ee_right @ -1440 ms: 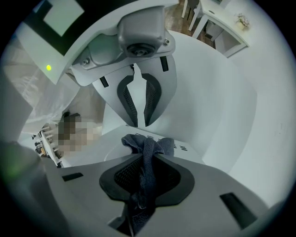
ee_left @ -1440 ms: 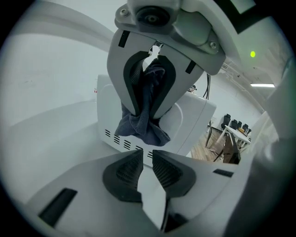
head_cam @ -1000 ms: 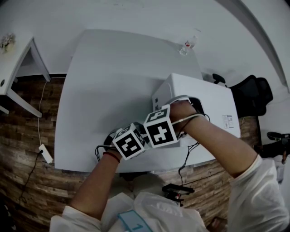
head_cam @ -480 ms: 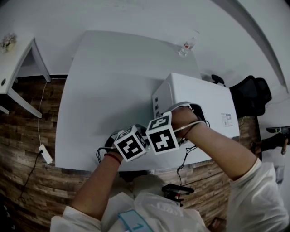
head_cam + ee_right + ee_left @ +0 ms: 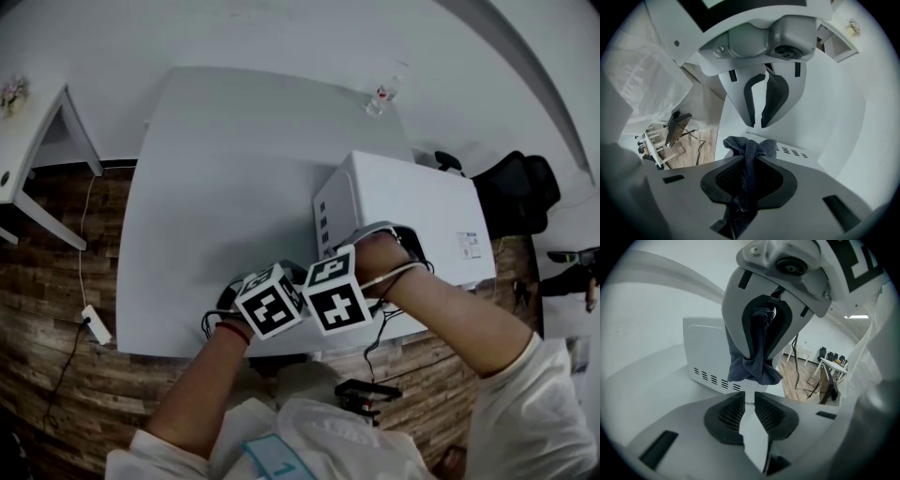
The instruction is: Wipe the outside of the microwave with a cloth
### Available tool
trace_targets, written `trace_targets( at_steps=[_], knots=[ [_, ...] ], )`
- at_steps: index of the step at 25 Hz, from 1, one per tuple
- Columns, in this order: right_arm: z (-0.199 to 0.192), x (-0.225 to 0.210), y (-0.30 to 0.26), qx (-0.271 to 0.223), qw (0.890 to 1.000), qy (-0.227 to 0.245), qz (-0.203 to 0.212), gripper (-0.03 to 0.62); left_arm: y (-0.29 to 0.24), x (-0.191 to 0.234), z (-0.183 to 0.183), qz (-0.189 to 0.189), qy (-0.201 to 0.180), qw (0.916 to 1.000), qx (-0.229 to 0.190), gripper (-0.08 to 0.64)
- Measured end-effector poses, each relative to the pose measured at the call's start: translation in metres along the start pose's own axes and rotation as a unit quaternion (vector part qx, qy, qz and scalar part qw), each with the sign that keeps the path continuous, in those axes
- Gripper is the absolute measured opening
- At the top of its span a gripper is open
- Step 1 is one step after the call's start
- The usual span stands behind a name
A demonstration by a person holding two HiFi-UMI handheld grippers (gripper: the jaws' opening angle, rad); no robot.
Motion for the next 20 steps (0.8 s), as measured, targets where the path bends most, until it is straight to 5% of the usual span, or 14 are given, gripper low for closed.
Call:
trace_targets(
  at_steps=[5, 20],
  knots=[
    [0.003, 0.009, 0.000, -0.002, 1.000, -0.001, 0.003, 0.084, 0.005, -0.004, -0.001, -0.009, -0.015, 0.9998, 0.013, 0.061],
    [0.007, 0.038, 0.014, -0.088, 0.996, -0.030, -0.007, 0.084, 0.036, 0.000, 0.020, 0.039, -0.013, 0.9991, -0.002, 0.061]
  ],
)
Point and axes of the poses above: the fingertips, and each gripper's own axes: y backward along the fingers, x to its left, z out of its top, the point moved 7 cm from there along y, backward along the fingers, and after that the axes turned 8 degrees about z, right-handed, at the moved point
